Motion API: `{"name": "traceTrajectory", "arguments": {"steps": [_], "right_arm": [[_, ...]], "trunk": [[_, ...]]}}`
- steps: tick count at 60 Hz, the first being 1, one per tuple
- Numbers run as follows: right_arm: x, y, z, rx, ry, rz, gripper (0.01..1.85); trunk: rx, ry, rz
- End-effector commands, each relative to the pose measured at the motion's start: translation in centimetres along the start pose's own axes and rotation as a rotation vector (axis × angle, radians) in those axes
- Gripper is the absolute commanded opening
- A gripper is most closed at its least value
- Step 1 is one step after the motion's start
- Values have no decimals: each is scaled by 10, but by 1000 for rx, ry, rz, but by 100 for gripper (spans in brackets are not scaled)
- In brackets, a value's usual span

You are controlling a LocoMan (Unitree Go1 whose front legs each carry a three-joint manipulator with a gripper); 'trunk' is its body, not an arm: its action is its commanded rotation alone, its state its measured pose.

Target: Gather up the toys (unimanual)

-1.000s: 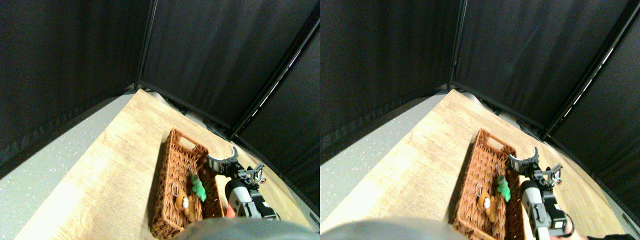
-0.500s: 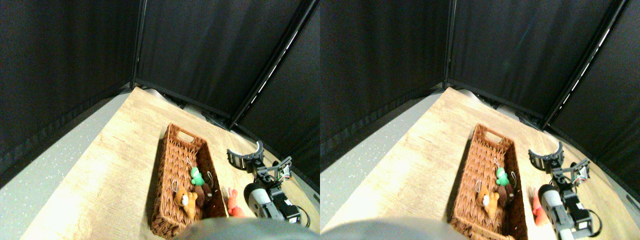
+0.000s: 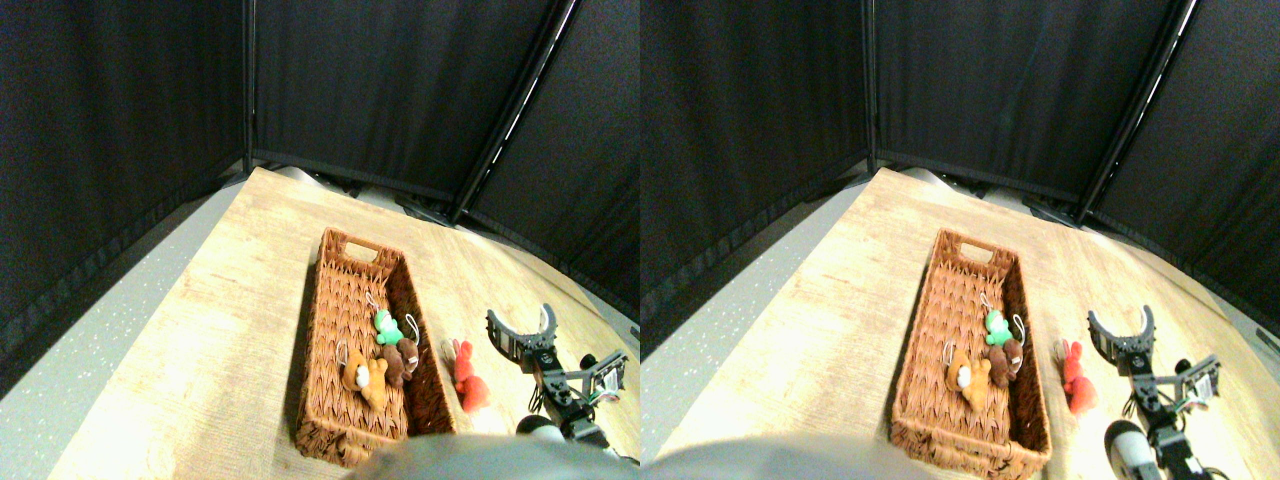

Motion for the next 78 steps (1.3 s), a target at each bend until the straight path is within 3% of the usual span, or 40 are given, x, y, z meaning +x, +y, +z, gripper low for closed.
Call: {"name": "traceTrajectory", "arguments": {"steps": [1, 11, 19, 29, 45, 59, 78], "right_arm": [[-2, 2, -1, 23, -12, 46, 62], [-1, -16, -5, 8, -28, -1, 75], [3, -35, -13, 56, 24, -40, 76], [6, -52, -22, 56, 35, -80, 82], [6, -71, -31, 116, 31, -173, 89], [4, -87, -36, 145, 77, -251, 99], [9, -105, -38, 193, 89, -305, 88]], "trunk": [[-10, 4, 0], [-13, 5, 6], [-20, 4, 13], [-26, 1, 18], [-42, 5, 31], [-45, 6, 32], [-47, 11, 38]]}}
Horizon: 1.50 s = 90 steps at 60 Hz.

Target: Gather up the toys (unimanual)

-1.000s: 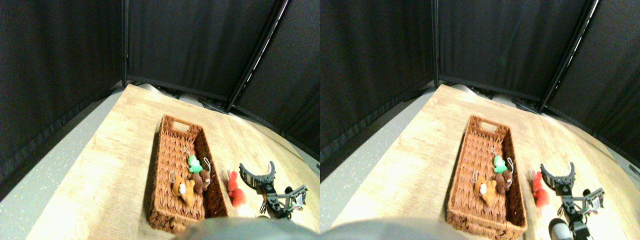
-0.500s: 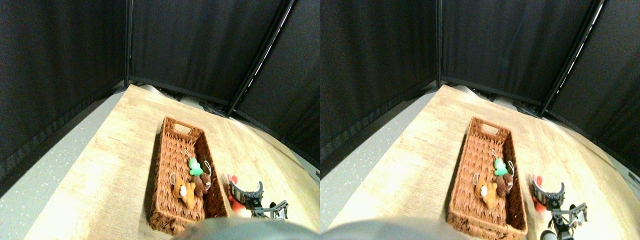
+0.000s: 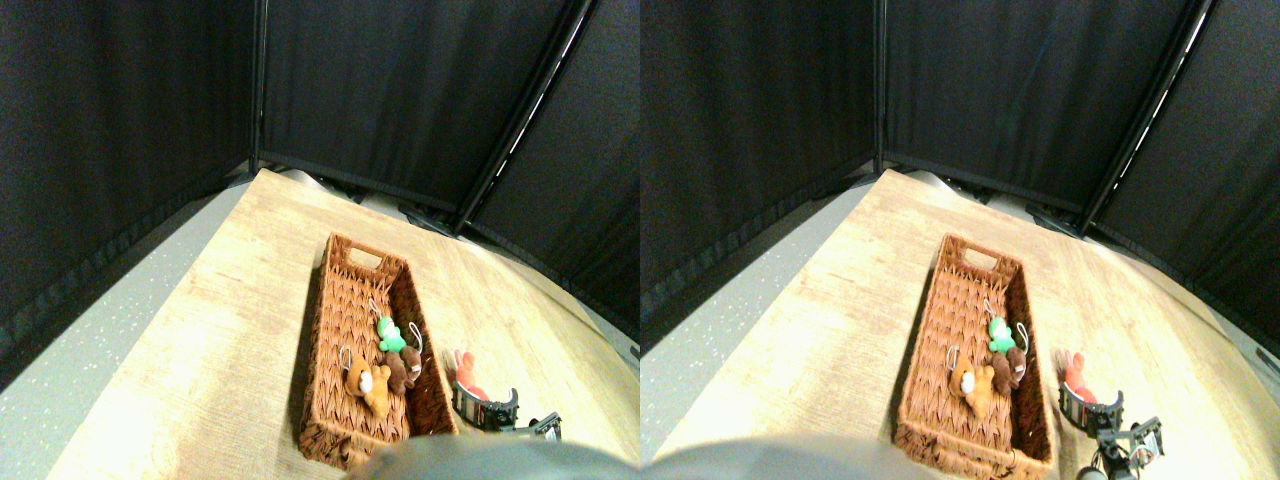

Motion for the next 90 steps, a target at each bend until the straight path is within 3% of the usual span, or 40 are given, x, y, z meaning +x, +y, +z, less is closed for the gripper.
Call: {"name": "traceTrajectory", "arguments": {"steps": [1, 27, 30, 32, 35, 38, 47, 63, 66, 77, 85, 90], "right_arm": [[5, 2, 2, 3, -10, 17, 88], [20, 4, 7, -5, -7, -19, 58], [21, 5, 7, -14, -26, -5, 44], [21, 5, 7, -16, -35, 6, 22], [20, 7, 6, -63, -75, 11, 6], [19, 9, 6, -91, -120, -2, 6], [19, 15, 8, -85, -125, 4, 6], [14, 31, 15, -151, -132, 101, 6], [11, 39, 16, -214, -124, 131, 6], [1, 80, 12, -191, -57, 217, 6], [-8, 113, 4, -255, -65, 287, 6], [-11, 130, -4, -215, -13, 319, 6]], "trunk": [[-15, 21, 15], [-9, 29, 13], [-10, 30, 13], [-8, 31, 13], [-8, 31, 13], [-6, 33, 10], [-4, 32, 9], [0, 22, 0], [0, 20, -2], [-9, 7, -4], [-18, -3, 2], [-27, -10, 9]]}}
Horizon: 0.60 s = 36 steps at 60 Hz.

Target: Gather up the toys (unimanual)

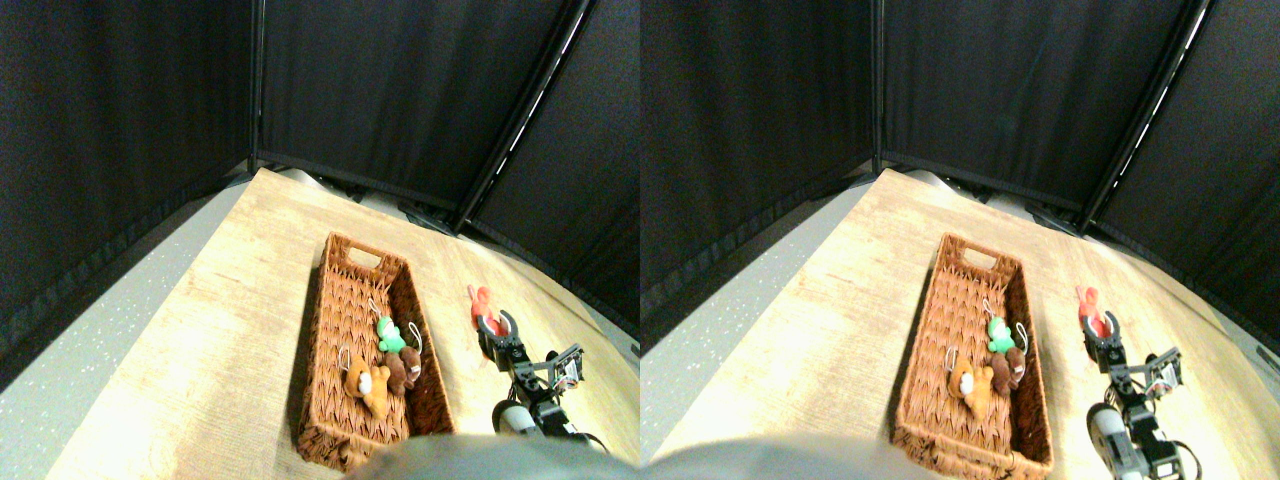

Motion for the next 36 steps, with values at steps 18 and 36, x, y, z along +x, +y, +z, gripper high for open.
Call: {"name": "traceTrajectory", "arguments": {"steps": [18, 36], "right_arm": [[-2, 75, -16, -29, 112, 129, 6], [-3, 100, -38, -25, 214, 163, 6]], "trunk": [[-62, -27, 34], [-105, -42, 60]]}}
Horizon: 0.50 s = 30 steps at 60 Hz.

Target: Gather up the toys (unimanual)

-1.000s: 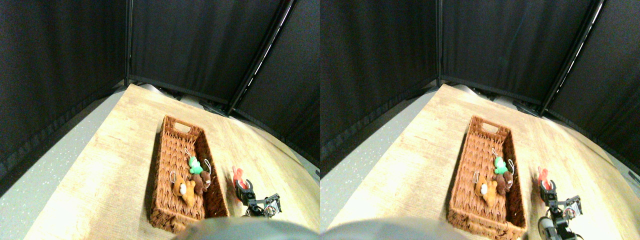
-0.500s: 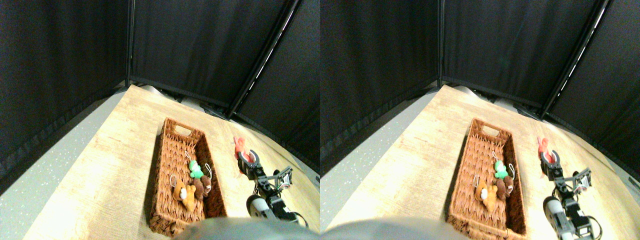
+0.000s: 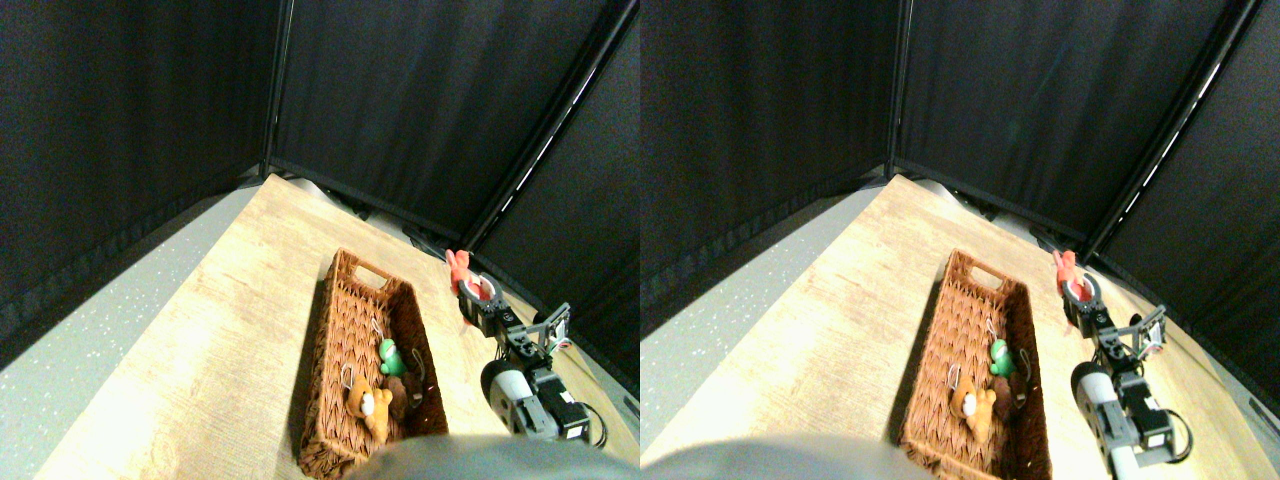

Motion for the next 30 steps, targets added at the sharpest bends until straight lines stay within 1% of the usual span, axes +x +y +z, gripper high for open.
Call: {"name": "traceTrajectory", "arguments": {"steps": [1, 5, 12, 14, 18, 22, 27, 30], "right_arm": [[0, 9, -4, 36, 19, 7, 6], [0, 12, -9, 21, 34, 19, 6], [-2, 16, -18, -11, 51, 15, 6], [-2, 17, -22, 2, 53, 9, 6], [-3, 17, -28, 13, 74, 26, 6], [-4, 18, -33, 23, 86, 21, 6], [-5, 19, -40, 42, 93, -6, 6], [-5, 18, -42, 40, 103, -3, 6]], "trunk": [[-24, -13, 15], [-28, -13, 21], [-37, -16, 34], [-40, -17, 38], [-42, -17, 42], [-44, -16, 48], [-48, -15, 52], [-49, -13, 52]]}}
